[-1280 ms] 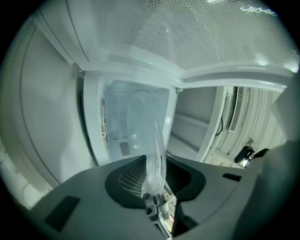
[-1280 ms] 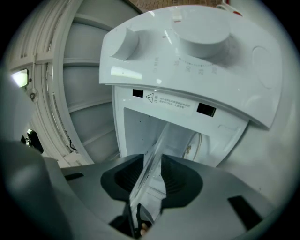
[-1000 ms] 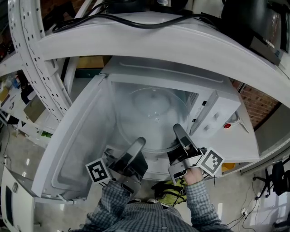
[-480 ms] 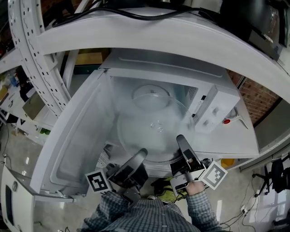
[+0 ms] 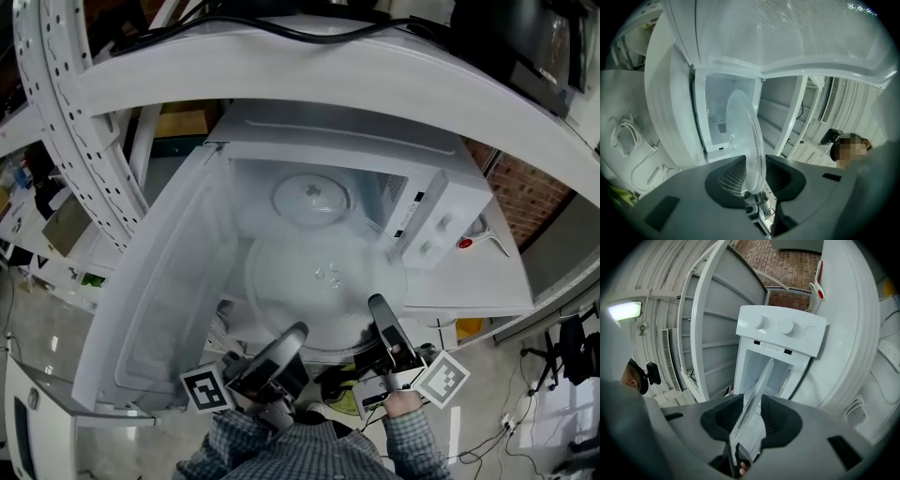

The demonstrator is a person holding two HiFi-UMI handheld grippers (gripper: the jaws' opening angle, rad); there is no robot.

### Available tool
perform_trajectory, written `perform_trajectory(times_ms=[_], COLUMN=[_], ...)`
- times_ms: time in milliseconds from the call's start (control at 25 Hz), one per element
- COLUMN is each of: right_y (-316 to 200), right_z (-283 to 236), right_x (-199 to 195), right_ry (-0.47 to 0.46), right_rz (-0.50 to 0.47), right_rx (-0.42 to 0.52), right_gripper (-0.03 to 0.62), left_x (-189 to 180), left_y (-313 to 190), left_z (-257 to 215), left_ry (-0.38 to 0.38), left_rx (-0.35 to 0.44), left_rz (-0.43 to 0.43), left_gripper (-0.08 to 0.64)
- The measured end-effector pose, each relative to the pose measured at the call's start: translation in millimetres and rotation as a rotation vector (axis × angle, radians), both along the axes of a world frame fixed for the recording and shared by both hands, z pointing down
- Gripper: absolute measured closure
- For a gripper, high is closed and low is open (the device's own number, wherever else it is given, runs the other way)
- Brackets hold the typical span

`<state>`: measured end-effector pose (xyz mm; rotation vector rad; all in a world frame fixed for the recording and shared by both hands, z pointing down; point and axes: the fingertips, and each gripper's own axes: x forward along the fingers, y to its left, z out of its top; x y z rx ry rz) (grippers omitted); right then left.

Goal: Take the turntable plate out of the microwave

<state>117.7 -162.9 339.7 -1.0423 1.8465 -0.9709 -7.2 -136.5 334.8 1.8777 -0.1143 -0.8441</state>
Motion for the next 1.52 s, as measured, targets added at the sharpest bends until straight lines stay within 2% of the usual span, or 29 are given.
perform_trajectory(times_ms=[160, 280, 360, 600, 1040, 1520], right_y=[11, 19, 25, 46, 92, 91], right_z=[-5, -7, -6, -4, -3, 2], right_x=[2, 4, 7, 15, 24, 12], right_ry=[0.032, 0.026, 0.028, 0.036, 0.025, -0.005], right_rz=[0.020, 0.025, 0.022, -0.018, -0.083, -0.085], right_rx=[0.013, 0.025, 0.023, 0.025, 0.022, 0.031], right_gripper=[0.477, 0.477, 0.477, 0.477, 0.477, 0.477], left_x=[1, 2, 5, 13, 25, 13], left_y=[8, 15, 22, 49, 101, 102], left_z=[0, 7, 9, 11, 6, 6], left_ry=[-0.015, -0.057, -0.057, -0.096, -0.115, -0.137], left_rx=[0.021, 0.057, 0.057, 0.077, 0.091, 0.115], left_rz=[0.029, 0.026, 0.022, -0.017, -0.074, -0.077], left_gripper=[0.457, 0.457, 0.457, 0.457, 0.456, 0.456])
